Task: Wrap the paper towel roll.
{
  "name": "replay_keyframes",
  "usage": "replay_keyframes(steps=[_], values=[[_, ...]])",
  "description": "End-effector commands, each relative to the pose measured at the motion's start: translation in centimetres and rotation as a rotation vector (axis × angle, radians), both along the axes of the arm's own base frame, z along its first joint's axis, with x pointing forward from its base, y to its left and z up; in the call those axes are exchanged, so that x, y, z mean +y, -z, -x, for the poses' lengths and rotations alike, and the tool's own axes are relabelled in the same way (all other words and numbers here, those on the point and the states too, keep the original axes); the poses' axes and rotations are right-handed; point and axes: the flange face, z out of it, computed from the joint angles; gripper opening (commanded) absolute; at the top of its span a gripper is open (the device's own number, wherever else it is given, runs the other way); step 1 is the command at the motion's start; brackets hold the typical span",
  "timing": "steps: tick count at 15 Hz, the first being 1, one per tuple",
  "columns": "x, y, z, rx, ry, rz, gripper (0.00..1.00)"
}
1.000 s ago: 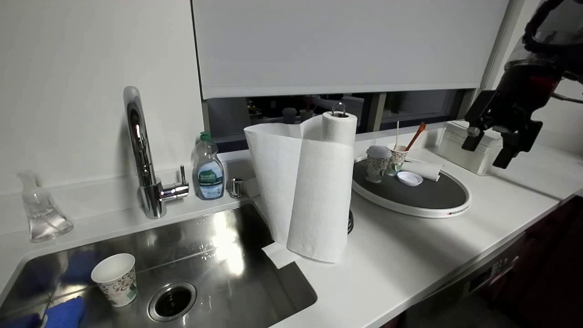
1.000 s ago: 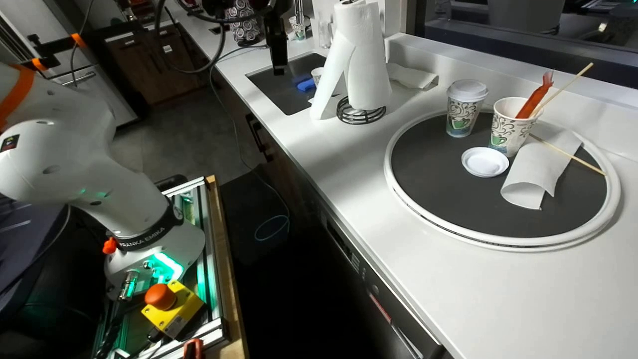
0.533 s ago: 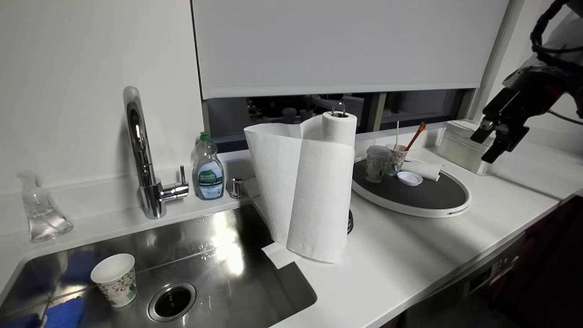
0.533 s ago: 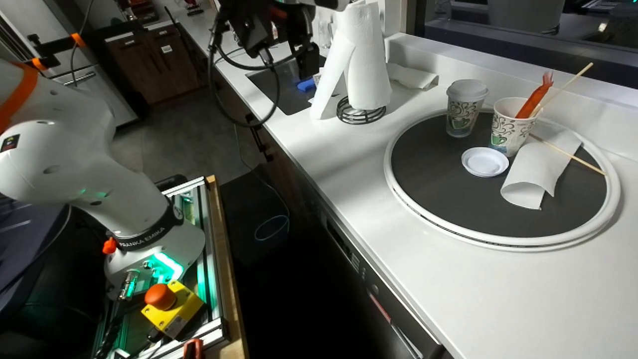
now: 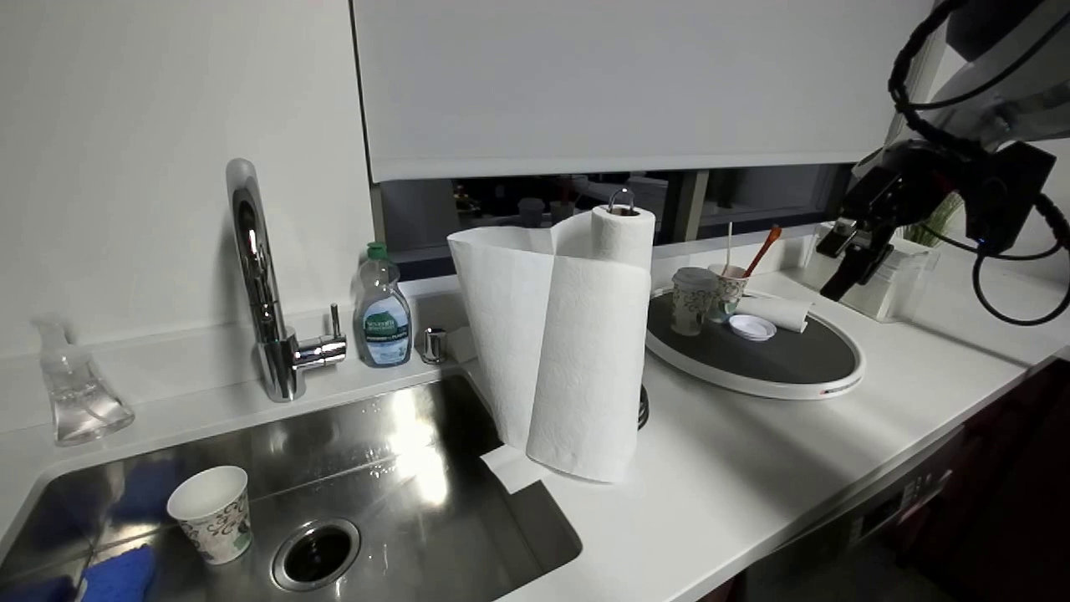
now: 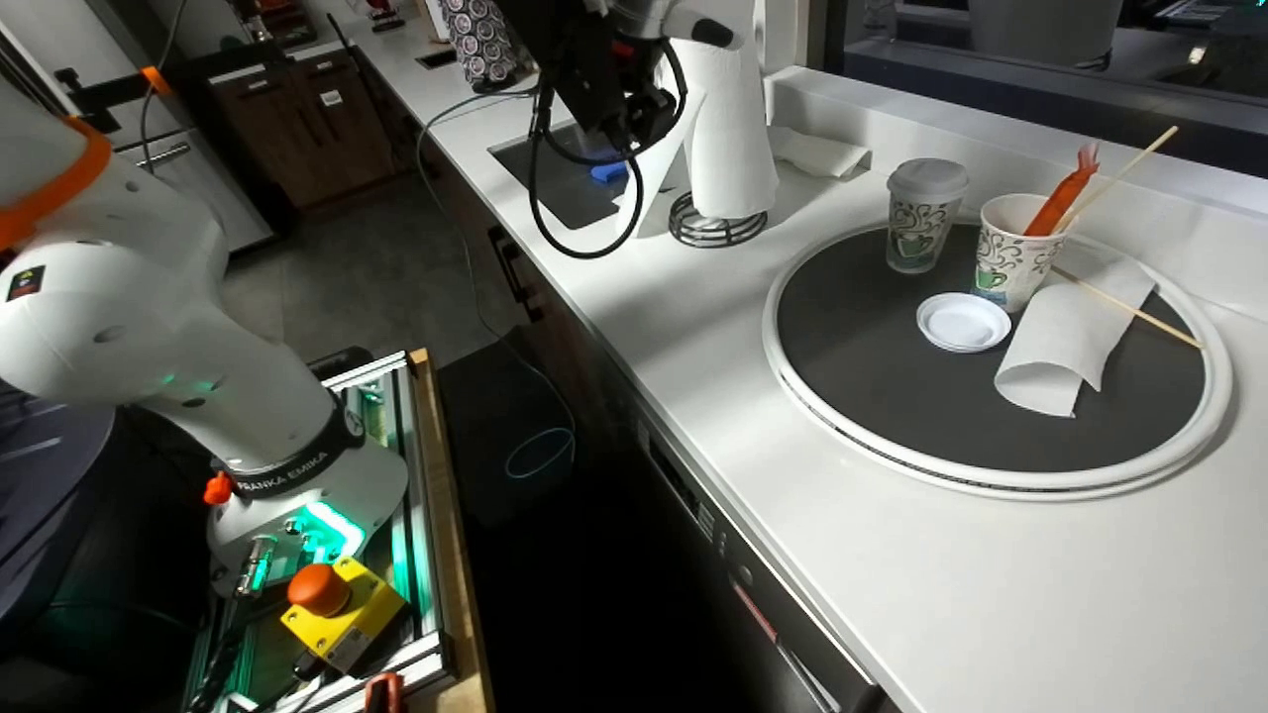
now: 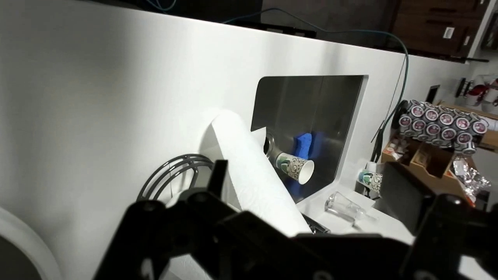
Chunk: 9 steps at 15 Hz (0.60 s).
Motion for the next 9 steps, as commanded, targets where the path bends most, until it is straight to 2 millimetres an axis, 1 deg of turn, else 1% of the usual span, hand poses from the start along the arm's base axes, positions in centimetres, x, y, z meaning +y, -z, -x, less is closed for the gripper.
replay_keyframes(steps=[1,3,5,7,9], values=[[0.0,0.1,-0.2,0.004,0.0,-0.001,1.0],[-0.1,0.1,-0.4,0.004,0.001,-0.001,1.0],[1.0,1.8,-1.9,-0.005,0.028,-0.065,1.0],[1.9,3.2,-3.3,-0.055,0.049,-0.121,1.0],[2.7,5.2,-4.9,-0.098,0.055,-0.204,1.0]])
